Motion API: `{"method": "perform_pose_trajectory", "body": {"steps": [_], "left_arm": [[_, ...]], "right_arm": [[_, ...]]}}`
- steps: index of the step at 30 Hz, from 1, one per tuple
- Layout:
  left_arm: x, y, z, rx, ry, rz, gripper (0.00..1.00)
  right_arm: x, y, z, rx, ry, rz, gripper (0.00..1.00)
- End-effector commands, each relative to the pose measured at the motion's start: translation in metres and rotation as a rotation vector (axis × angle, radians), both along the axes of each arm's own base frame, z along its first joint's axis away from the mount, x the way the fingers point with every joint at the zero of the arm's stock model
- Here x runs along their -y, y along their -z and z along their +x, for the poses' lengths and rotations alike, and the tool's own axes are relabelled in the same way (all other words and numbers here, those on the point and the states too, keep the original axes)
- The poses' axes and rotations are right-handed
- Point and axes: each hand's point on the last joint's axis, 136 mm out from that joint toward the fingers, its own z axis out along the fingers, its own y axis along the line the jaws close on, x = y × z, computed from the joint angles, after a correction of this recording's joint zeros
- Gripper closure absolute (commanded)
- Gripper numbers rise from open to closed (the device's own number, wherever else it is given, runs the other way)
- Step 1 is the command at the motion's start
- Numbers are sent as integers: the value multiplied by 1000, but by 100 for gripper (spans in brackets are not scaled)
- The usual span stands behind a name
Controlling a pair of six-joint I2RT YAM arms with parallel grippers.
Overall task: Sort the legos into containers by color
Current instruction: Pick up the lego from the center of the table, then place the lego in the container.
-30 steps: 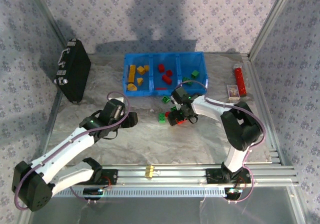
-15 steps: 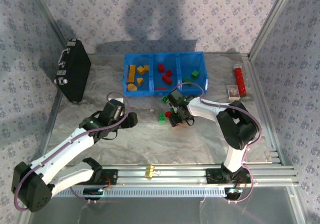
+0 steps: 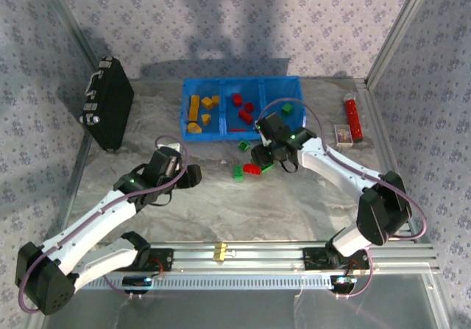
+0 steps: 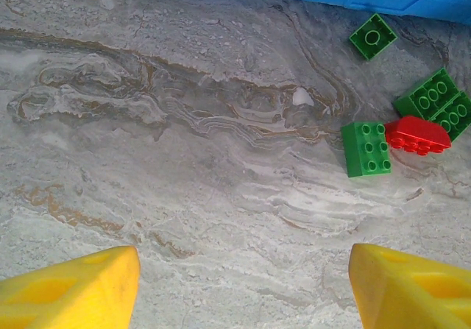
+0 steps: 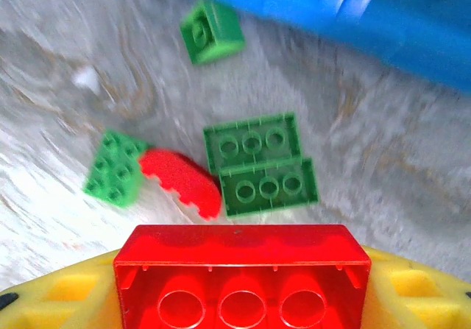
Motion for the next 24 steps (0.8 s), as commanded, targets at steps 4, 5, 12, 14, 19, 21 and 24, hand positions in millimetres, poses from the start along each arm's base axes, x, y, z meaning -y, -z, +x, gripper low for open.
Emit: {"method": "perform_pose_trajectory", "body": {"steps": [4,5,12,14,19,21,24], "left_arm": [[1,2,-10,-10,11,11,26],[2,2,-11,-10,15,18,26],[10,6,-23,-22,43,42,26],[9,4,-26,-16,46,44,26],[9,8,-29,-1,58,25,26],[12,11,-29,-9,69,26,26],[22,16,-26,-27,100,31,26]], "right_arm": [[-24,-42,48,48,-37,67,44],[-28,-45,60,51,-33,76,44],[-55,-26,150,-4,1,33,8],[-58,-29,147,20,19,26,4],[-55,-43,123,82,22,113,1],[-45,-39,111,73,34,98,1],[-31,-32,91,70,45,99,1]]}}
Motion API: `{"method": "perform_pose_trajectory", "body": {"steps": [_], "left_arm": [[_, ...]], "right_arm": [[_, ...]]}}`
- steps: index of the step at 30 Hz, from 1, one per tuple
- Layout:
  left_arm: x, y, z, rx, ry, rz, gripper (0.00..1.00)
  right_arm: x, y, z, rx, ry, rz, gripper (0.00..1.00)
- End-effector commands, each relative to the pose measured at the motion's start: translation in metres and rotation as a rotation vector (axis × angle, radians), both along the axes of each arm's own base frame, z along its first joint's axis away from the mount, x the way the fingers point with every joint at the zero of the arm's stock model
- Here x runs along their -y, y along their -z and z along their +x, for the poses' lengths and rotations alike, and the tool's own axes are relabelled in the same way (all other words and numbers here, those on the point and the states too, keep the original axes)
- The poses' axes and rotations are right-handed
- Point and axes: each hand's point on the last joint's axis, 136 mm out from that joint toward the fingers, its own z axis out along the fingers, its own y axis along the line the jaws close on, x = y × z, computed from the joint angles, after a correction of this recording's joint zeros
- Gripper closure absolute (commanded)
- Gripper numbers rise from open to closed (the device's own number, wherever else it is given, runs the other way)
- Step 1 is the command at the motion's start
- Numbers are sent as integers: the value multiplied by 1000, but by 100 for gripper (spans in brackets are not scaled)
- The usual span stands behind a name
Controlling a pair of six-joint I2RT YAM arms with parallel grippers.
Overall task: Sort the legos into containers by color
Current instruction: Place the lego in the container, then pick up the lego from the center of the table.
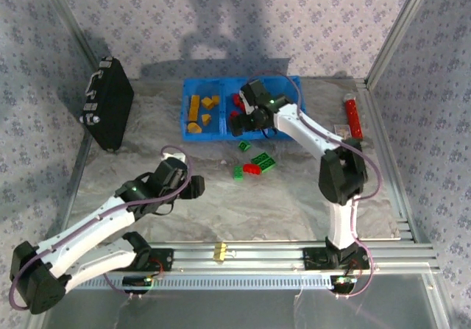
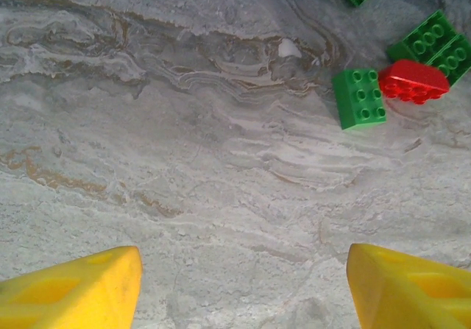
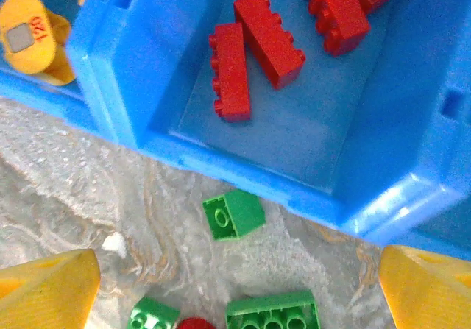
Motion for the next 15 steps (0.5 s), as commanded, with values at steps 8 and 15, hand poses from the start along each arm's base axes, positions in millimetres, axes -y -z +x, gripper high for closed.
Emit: {"method": "perform_pose_trajectory", "body": {"steps": [8,15], "left_arm": [[41,3,9,-14,107,-19,26],[78,8,13,-35,175,-8,26]], "right_arm": [[44,-8,-51,54,56,50,3],[61,15,-83,29,43,53,15]]}}
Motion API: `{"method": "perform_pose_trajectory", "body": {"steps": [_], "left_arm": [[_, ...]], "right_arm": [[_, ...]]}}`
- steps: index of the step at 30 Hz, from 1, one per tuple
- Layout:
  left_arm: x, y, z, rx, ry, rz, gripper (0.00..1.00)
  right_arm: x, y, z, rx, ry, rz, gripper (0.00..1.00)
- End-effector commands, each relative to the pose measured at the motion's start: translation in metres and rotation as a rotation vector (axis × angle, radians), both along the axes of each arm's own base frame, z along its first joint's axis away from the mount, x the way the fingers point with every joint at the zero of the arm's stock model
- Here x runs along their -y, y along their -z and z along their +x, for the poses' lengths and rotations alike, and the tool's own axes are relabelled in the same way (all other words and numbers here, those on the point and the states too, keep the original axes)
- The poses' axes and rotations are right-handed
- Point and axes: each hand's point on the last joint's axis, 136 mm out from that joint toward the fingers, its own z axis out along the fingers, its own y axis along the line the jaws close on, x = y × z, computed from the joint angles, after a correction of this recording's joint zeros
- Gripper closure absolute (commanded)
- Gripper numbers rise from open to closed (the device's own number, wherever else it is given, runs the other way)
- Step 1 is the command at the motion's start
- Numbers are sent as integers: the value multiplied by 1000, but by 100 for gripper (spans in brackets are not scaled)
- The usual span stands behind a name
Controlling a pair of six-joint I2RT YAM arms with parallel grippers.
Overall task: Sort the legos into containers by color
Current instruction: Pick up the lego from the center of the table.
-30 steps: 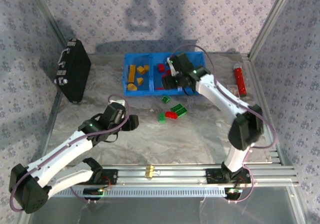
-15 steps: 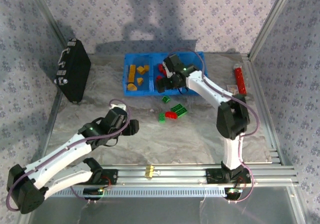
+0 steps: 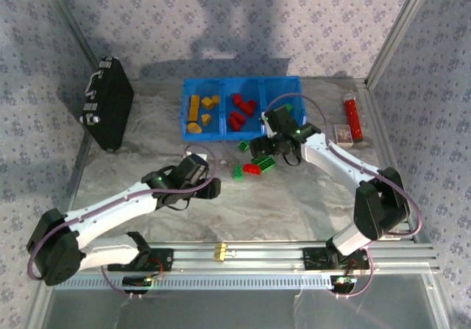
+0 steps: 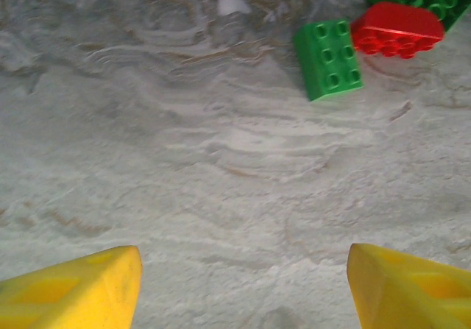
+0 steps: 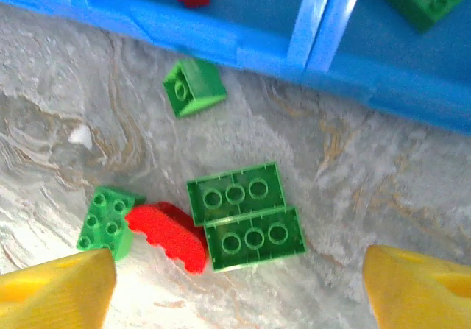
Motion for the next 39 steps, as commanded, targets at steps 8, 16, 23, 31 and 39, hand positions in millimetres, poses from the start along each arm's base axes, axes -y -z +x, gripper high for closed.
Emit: {"method": "perform_pose_trajectory", "body": {"steps": [8,16,23,31,39], "left_arm": [[50,-12,17,16,57,-80,27],[64,-28,28,26,87,-73,31],[36,-31,25,22,-4,-182,31],[-8,-25,7,29,-84,-197,32],[-28,-22,2,38,-122,-211,33]], "right_arm": [[-9,8,-26,-19,-150,31,38],[-31,21,-47,-52,-327,70,37],[-46,42,-47,-100,-445,-40,34],[-57,70,-27,-105,-454,-229,37],[-66,84,-18,-109,-450,-313,38]]}}
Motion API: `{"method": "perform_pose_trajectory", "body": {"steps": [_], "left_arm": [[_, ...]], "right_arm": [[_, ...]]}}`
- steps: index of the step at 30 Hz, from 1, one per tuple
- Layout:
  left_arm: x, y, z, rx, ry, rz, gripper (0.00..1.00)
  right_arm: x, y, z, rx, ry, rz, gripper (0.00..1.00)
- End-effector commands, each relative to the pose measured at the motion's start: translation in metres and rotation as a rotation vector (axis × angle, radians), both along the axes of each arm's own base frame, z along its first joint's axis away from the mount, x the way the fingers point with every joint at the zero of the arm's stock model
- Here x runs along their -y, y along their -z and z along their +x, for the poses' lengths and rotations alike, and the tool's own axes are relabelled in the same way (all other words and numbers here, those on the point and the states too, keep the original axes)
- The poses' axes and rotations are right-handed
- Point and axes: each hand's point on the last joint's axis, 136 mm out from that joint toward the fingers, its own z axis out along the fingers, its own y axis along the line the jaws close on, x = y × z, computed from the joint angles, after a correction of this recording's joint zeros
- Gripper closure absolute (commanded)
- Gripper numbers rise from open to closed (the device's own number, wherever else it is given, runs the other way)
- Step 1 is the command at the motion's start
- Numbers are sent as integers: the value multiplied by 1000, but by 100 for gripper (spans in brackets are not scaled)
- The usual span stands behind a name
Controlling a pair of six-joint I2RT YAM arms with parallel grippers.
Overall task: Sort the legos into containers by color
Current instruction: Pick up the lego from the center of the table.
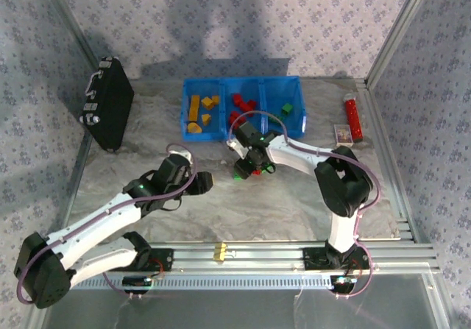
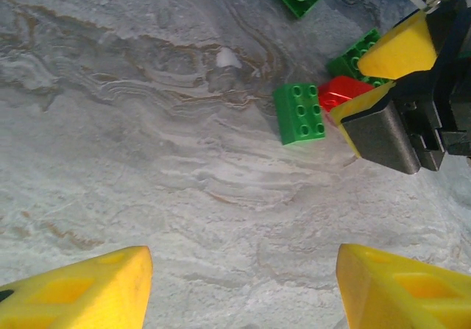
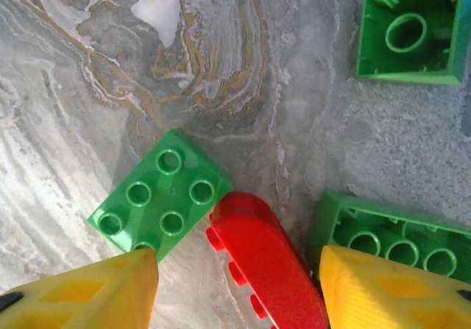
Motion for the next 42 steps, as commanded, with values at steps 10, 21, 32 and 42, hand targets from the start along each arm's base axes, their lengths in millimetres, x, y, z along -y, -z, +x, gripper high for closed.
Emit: {"method": "perform_pose_trajectory", "body": {"steps": [10,21,32,42], "left_arm": [[-7,3,-4,-14,-12,-7,33],[-8,1,-3,-13,-18,-13,33],[-8,-1,-3,-6,-16,-16,33],[-9,2,-2,-7,-20,-10,33]], "right_arm": [[8,19,3,-42,-24,-115,45],[16,25,-6,-58,-16,-126,54],[26,5,-11,-53,34,-43,52],[22,21,-18,-91,31,-53,56]]}}
